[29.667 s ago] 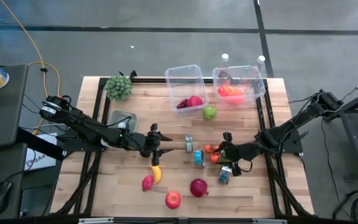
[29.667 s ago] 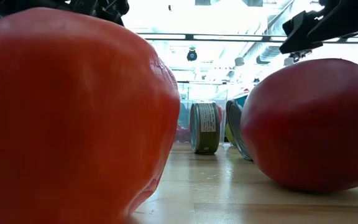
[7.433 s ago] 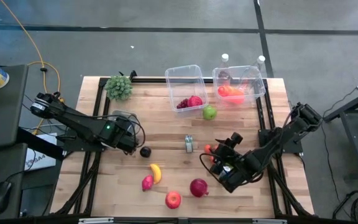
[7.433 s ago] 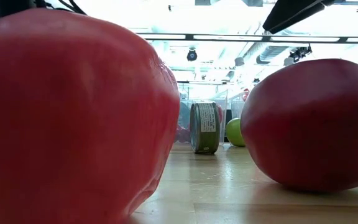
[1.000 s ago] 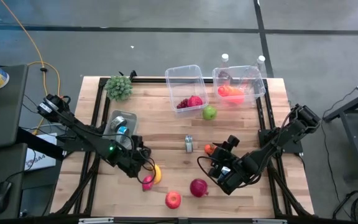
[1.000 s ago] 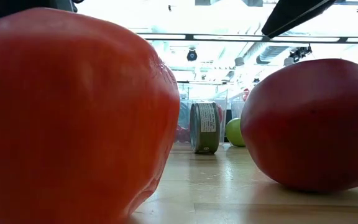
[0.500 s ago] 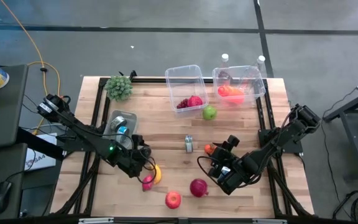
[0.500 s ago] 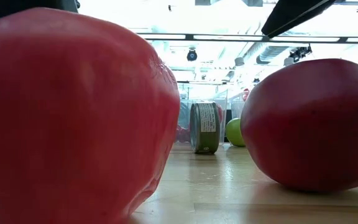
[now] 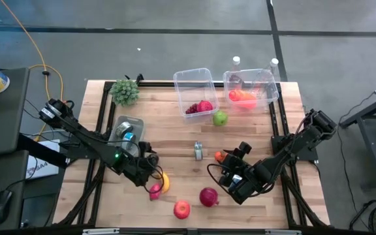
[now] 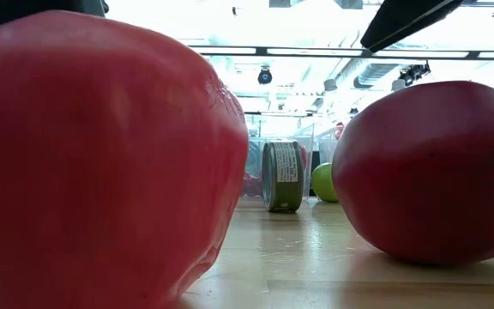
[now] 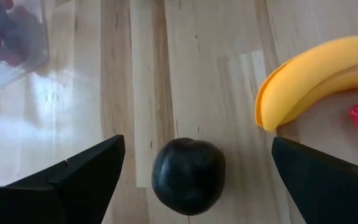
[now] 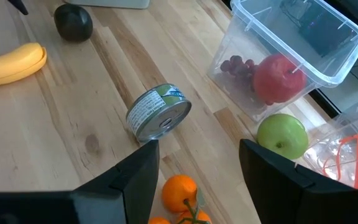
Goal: Pick & Place Food Item
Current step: Put the plum into the left transparent bin
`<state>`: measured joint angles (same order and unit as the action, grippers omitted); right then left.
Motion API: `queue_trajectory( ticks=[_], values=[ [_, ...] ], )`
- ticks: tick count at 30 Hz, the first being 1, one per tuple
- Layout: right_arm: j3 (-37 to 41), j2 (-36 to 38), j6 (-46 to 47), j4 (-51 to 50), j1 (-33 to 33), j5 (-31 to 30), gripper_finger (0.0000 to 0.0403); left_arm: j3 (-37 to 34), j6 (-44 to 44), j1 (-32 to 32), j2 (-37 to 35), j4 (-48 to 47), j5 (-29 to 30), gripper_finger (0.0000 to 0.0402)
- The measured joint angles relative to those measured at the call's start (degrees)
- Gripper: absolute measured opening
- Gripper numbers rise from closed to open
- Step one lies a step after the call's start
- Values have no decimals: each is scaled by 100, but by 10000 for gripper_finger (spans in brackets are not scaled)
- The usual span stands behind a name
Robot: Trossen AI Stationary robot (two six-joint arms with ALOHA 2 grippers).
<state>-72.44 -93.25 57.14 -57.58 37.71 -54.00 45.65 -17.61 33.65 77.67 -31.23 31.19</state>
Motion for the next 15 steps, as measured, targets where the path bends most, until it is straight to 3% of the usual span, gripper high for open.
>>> queue_trajectory(
  ticks=[7,15],
  values=[
    [0,2,0,0,0,0,210,-2,-9,2,0,-65,-710,394],
    [0,2,0,0,0,0,210,-11,13,-255,-2,-268,-770,394]
  ],
)
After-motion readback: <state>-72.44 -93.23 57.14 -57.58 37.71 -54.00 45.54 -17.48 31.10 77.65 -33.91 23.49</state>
